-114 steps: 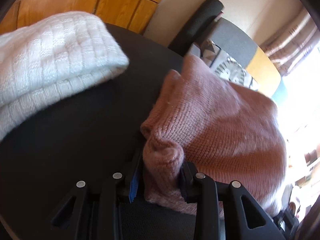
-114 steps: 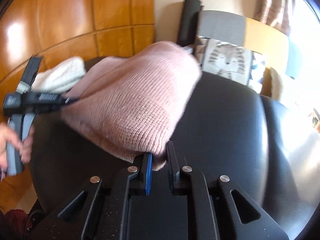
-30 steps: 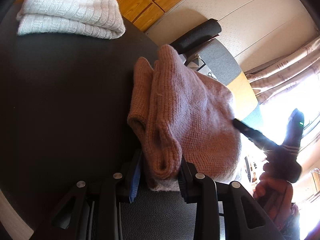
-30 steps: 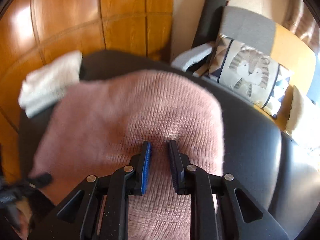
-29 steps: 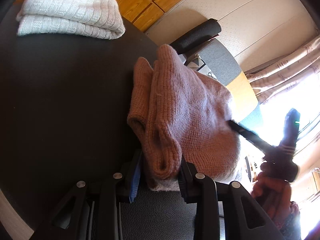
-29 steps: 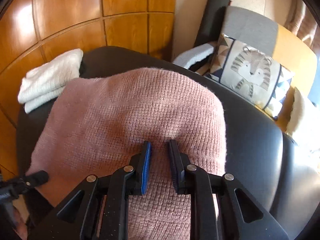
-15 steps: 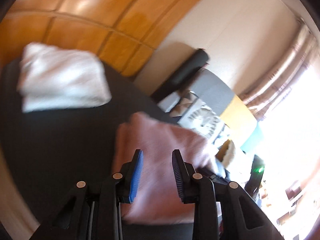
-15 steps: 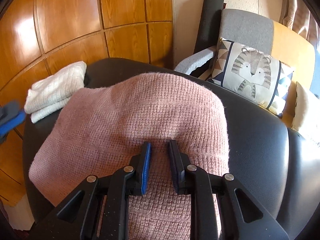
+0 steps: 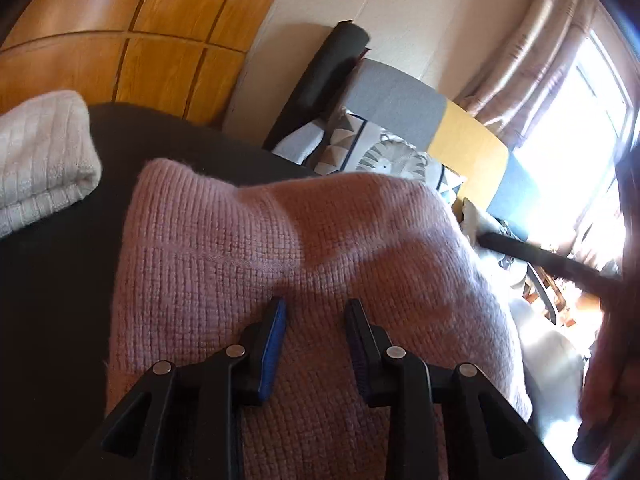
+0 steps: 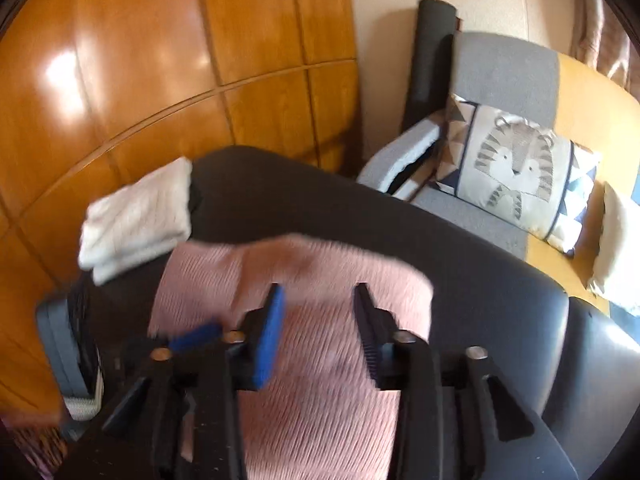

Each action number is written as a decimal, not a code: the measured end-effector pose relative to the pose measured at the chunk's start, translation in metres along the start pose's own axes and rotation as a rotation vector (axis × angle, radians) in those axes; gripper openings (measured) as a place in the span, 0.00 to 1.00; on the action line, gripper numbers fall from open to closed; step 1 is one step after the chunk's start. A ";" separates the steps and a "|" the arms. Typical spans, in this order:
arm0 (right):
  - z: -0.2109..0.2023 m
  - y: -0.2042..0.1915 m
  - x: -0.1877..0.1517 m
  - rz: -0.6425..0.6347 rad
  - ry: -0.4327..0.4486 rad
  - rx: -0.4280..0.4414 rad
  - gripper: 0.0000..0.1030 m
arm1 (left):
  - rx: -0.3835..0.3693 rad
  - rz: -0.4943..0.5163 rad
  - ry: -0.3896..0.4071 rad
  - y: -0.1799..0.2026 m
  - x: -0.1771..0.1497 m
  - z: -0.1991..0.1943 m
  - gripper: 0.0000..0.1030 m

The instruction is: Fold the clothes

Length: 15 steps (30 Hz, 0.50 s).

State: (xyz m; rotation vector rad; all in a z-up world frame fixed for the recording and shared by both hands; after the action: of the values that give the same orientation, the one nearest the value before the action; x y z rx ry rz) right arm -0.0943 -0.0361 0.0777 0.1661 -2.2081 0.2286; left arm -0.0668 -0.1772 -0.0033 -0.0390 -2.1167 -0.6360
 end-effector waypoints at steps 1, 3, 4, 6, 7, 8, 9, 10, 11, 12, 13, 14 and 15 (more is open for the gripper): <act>0.009 0.001 0.006 0.004 -0.022 -0.014 0.42 | -0.004 0.002 0.002 0.000 -0.001 0.000 0.30; 0.028 0.003 0.015 0.002 -0.077 -0.027 0.42 | -0.011 -0.006 0.001 -0.001 -0.001 0.000 0.30; 0.039 0.003 0.014 -0.004 -0.118 -0.029 0.41 | -0.017 -0.010 0.003 -0.002 -0.001 0.001 0.30; 0.053 0.000 0.003 -0.011 -0.198 -0.029 0.22 | -0.029 -0.022 0.005 -0.004 0.000 0.003 0.30; 0.057 -0.002 -0.003 -0.012 -0.230 -0.028 0.20 | -0.034 -0.027 0.007 -0.005 0.000 0.002 0.30; 0.061 0.000 -0.005 0.003 -0.237 -0.027 0.20 | -0.039 -0.032 0.009 -0.007 -0.001 0.001 0.30; 0.064 0.002 -0.008 0.019 -0.245 -0.026 0.20 | -0.043 -0.036 0.011 -0.009 -0.003 0.001 0.30; 0.067 0.004 -0.010 0.034 -0.253 -0.025 0.20 | -0.048 -0.040 0.013 -0.010 -0.004 0.001 0.30; 0.070 0.005 -0.013 0.050 -0.261 -0.024 0.20 | -0.050 -0.042 0.015 -0.011 -0.005 0.000 0.30; 0.074 0.007 -0.015 0.065 -0.269 -0.023 0.20 | -0.049 -0.038 0.016 -0.011 -0.005 0.001 0.30; 0.077 0.009 -0.018 0.081 -0.277 -0.022 0.20 | -0.045 -0.033 0.014 -0.011 -0.005 0.002 0.30; 0.080 0.011 -0.020 0.096 -0.285 -0.021 0.19 | -0.041 -0.028 0.013 -0.010 -0.005 0.003 0.30; 0.084 0.013 -0.022 0.109 -0.289 -0.023 0.17 | -0.038 -0.025 0.013 -0.010 -0.005 0.004 0.30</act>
State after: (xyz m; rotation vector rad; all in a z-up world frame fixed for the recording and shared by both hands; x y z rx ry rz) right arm -0.1487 -0.0418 0.0089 0.0688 -2.5097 0.2523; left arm -0.0690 -0.1830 -0.0132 -0.0301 -2.0958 -0.6892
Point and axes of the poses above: each gripper's, at about its wrist camera, not at the fingertips, and z roughly the way its jaws point, y to its right, x to its top, the point moved 3 cm from there along z, roughly the way its jaws point, and after that the axes turned 7 degrees about y, right-handed, at the moved point
